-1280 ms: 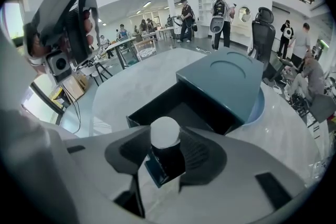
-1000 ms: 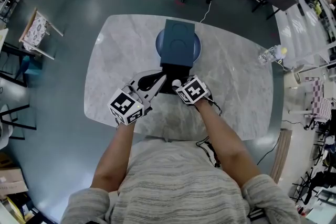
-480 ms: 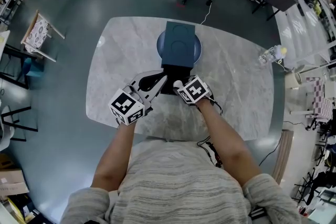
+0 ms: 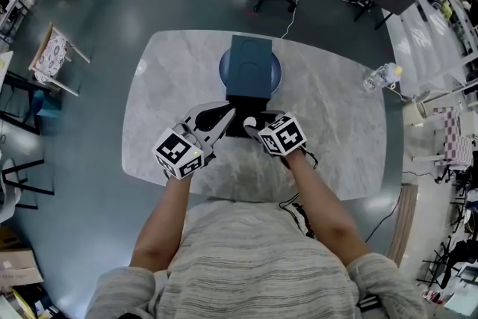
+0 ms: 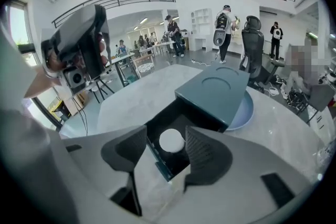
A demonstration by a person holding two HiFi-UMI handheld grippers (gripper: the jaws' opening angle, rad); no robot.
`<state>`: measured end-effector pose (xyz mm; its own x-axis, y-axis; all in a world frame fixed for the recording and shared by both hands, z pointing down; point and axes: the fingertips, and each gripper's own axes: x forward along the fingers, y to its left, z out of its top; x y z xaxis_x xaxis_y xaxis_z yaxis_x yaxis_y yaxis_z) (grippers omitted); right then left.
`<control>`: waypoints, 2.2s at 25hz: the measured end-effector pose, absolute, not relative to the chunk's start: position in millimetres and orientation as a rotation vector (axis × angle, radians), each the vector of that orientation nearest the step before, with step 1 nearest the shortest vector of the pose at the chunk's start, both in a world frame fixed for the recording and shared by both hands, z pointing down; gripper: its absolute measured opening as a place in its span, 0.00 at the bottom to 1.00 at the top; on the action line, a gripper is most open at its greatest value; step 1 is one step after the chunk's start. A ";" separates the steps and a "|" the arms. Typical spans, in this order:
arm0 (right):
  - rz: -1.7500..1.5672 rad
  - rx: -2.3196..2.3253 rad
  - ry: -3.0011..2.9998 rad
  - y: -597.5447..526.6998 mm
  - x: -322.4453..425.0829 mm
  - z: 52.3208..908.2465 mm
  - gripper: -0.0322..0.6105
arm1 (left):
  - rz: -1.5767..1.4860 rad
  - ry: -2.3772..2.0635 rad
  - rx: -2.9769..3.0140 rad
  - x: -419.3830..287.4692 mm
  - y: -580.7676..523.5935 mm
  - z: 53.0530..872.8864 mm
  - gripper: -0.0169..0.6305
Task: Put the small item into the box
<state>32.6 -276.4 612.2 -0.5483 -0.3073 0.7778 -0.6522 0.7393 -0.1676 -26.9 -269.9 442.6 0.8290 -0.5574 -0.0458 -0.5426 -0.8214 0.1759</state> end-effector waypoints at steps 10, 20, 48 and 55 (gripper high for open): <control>0.513 0.885 -2.387 -272.1 43.2 530.0 0.43 | -0.170 -0.862 2.867 -24.6 -269.0 424.1 0.07; 0.337 1.028 -2.600 -251.8 57.4 445.8 0.26 | -0.185 -0.838 2.919 -17.3 -259.5 396.1 0.07; 0.049 1.144 -2.833 -218.8 76.5 355.4 0.08 | -0.239 -0.837 2.981 0.4 -235.5 361.9 0.06; 0.031 1.144 -2.820 -219.6 76.8 356.3 0.08 | -0.227 -0.835 2.987 2.4 -233.9 363.8 0.06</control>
